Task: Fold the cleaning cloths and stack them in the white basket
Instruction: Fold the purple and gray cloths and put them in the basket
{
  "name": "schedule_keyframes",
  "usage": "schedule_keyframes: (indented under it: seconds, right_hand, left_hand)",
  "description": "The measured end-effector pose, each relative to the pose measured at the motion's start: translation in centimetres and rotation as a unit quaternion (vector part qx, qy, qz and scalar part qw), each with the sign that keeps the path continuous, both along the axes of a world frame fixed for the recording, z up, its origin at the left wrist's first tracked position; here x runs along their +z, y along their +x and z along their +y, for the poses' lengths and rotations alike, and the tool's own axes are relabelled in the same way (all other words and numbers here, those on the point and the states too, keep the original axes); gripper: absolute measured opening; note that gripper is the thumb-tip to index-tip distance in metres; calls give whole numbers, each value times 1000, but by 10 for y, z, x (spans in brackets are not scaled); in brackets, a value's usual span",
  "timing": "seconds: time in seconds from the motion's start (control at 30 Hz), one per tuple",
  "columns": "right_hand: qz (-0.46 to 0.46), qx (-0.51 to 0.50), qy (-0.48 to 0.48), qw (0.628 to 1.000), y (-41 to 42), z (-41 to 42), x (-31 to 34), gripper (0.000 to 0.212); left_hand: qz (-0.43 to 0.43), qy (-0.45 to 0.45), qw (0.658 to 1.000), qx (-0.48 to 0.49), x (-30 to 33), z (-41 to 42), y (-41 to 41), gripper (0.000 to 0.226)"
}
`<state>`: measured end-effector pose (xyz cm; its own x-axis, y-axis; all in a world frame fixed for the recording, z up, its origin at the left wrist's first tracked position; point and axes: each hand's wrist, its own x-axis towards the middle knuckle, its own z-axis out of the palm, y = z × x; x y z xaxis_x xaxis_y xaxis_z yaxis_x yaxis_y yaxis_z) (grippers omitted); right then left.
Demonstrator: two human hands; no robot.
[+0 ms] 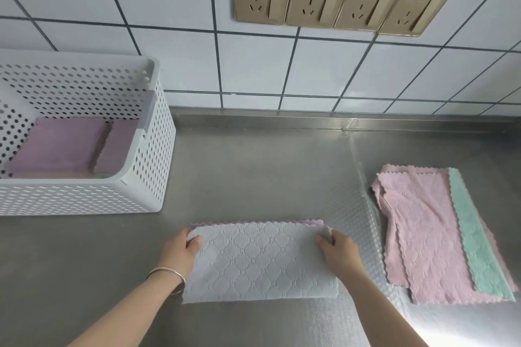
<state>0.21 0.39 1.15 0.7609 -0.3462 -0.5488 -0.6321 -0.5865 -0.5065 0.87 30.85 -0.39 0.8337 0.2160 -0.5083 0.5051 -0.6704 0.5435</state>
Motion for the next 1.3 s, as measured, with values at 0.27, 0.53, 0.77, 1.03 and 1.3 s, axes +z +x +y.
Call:
schedule_keyframes:
  seconds: [0.27,0.53,0.77,1.03,1.3]
  right_hand:
    - [5,-3,-39,999,6,3,-6,32]
    - [3,-59,-54,997,11,8,-9,43]
    - [1,-69,-62,996,9,12,-9,26]
    - [-14,-64,-61,996,-2,9,-9,26]
    - [-15,-43,-68,997,-4,7,-12,23]
  left_hand:
    - [34,33,999,-11,-1,-2,8,38]
    - [74,58,995,-20,-5,1,18,34]
    - [26,10,998,57,-4,-2,7,37]
    - [-78,-82,991,66,1,-7,-31,44]
    - [-84,-26,996,-11,-10,-4,-30,46]
